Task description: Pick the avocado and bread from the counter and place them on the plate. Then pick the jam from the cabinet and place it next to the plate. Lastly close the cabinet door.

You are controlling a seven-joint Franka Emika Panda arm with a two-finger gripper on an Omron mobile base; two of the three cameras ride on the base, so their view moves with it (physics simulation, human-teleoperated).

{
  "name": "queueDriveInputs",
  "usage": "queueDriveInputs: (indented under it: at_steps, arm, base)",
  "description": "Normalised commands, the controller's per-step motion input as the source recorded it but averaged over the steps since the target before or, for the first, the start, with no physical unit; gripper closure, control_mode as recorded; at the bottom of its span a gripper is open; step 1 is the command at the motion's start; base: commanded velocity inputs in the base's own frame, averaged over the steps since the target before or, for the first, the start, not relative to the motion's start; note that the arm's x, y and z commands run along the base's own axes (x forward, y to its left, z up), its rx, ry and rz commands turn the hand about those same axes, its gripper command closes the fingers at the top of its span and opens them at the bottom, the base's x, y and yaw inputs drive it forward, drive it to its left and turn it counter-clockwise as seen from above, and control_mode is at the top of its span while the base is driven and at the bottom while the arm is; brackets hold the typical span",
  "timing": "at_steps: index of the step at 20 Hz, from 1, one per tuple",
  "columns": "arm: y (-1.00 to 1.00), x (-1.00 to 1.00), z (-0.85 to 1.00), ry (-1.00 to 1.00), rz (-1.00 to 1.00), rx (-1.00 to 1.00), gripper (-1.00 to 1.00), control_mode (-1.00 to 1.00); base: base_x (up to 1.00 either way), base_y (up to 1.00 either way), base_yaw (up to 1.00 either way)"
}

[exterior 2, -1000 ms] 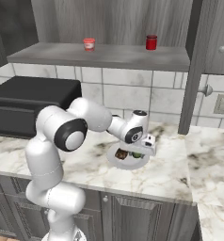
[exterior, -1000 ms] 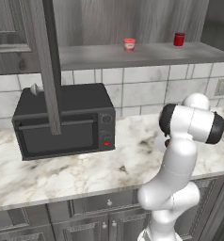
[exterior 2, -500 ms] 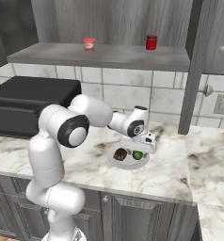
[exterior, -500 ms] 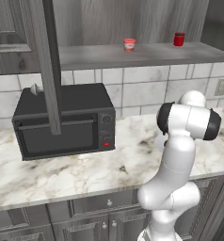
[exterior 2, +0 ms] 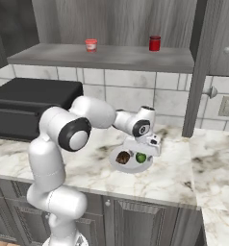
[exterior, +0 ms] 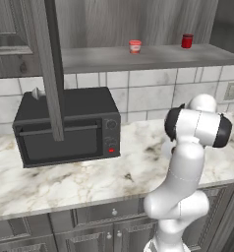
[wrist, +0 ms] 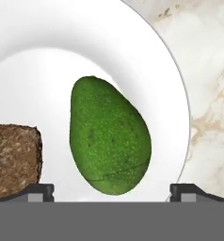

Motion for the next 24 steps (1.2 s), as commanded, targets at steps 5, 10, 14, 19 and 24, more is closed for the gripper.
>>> queueDriveInputs:
  at_steps: [5,10,14,19,24]
  arm:
    - [0.0,-0.23,0.37,-0.07,0.0,0.0,-1.0,-1.0]
    - [0.0,-0.24,0.43,-0.06,0.0,0.0,-1.0,-1.0]
    - [0.01,-0.28,0.43,-0.06,0.0,-0.02,-1.0,-1.0]
    - [0.0,-0.27,0.47,-0.05,0.01,-0.07,-1.0,-1.0]
    - [0.0,-0.3,0.51,0.0,0.06,-0.13,-1.0,-1.0]
  base:
    - [0.0,0.0,0.0]
    - [0.0,0.0,0.0]
    - [0.0,0.0,0.0]
    - [0.0,0.0,0.0]
    - [0.0,0.0,0.0]
